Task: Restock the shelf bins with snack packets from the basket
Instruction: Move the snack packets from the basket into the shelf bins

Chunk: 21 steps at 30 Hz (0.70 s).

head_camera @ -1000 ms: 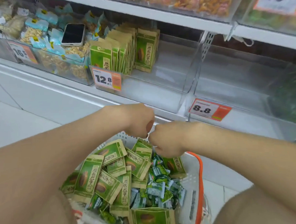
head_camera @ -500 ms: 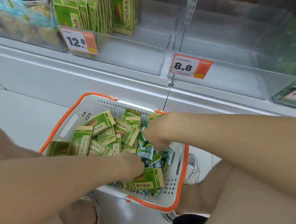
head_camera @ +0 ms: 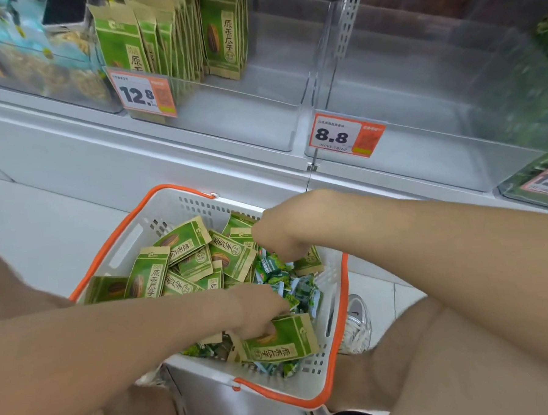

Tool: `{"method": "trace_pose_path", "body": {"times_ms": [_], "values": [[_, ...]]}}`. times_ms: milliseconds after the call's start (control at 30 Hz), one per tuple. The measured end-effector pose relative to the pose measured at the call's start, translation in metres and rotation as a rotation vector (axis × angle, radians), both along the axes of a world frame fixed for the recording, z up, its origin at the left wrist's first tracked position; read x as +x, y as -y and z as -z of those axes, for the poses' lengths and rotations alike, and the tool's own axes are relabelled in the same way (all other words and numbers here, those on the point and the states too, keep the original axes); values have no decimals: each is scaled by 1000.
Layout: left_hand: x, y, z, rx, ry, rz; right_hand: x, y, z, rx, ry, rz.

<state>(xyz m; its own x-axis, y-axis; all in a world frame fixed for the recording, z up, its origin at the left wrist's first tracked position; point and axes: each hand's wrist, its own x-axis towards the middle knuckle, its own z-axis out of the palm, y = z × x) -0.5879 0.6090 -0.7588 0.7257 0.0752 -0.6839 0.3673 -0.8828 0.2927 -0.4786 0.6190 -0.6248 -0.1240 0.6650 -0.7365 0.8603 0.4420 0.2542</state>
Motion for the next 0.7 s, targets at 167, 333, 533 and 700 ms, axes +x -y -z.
{"method": "trace_pose_path", "body": {"times_ms": [167,333,533,700], "values": [[16,-40,-56,-202,245,-361,16,-13,-19,71,-90,55],[17,-78,-107,-368,493,-724,41,-32,-40,538,-452,148],[-1,-126,-173,-569,702,-901,51,-46,-75,1226,-722,335],[-9,-133,-190,-779,832,-1149,70,-61,-79,1238,-965,577]]}}
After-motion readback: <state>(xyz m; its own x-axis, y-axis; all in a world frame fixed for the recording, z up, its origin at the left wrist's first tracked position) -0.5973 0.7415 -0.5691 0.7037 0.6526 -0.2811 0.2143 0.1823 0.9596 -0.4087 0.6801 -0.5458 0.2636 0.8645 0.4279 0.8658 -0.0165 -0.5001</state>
